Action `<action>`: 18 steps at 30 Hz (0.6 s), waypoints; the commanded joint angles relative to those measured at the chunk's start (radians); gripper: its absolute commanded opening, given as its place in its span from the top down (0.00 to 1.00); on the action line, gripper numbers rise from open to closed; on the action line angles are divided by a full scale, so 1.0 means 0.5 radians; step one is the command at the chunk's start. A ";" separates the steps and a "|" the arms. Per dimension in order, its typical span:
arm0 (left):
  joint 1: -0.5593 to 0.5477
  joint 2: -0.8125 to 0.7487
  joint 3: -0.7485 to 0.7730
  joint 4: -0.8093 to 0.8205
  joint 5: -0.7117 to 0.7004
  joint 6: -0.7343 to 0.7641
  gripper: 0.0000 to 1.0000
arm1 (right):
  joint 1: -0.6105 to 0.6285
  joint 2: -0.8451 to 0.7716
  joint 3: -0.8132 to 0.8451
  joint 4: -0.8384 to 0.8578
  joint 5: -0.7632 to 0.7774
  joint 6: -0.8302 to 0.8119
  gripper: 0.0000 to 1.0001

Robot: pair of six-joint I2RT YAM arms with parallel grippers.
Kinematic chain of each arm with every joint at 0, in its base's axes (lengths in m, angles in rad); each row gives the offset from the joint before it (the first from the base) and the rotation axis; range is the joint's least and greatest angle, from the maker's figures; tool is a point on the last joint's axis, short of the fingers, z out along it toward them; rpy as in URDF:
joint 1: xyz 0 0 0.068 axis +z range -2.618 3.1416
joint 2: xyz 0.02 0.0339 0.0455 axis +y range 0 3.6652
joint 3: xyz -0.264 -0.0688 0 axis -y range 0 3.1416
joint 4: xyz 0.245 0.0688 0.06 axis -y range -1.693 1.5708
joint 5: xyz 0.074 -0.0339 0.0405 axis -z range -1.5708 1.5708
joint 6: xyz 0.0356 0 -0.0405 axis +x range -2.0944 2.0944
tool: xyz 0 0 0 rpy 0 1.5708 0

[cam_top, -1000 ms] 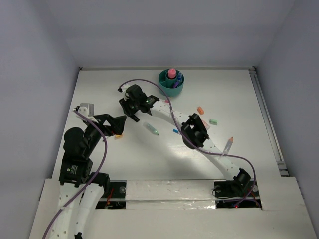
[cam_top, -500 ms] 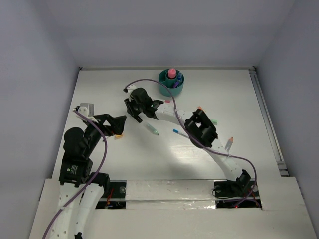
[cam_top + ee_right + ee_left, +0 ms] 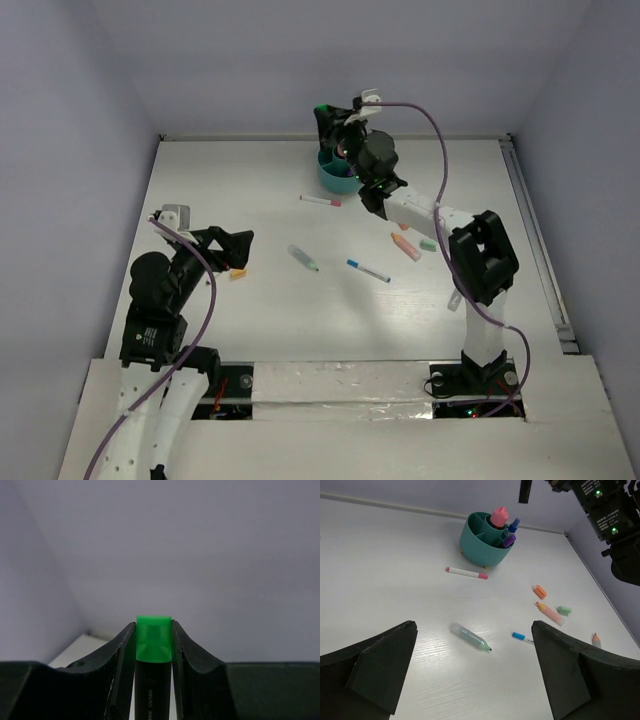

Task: Sort the stationery into containers
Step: Pick up the pen from the center of the board, then place the pen in the storage box.

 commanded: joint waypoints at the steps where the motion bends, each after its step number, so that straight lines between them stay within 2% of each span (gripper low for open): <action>1: 0.025 0.021 -0.005 0.096 0.012 0.012 0.01 | -0.005 0.041 -0.129 0.519 0.215 -0.217 0.88; 9: 0.025 0.046 -0.005 0.096 0.012 0.015 0.01 | -0.076 0.284 -0.052 0.669 0.212 -0.426 0.88; 18: 0.043 0.073 -0.005 0.100 0.015 0.015 0.01 | -0.076 0.461 -0.095 0.820 0.304 -0.472 0.88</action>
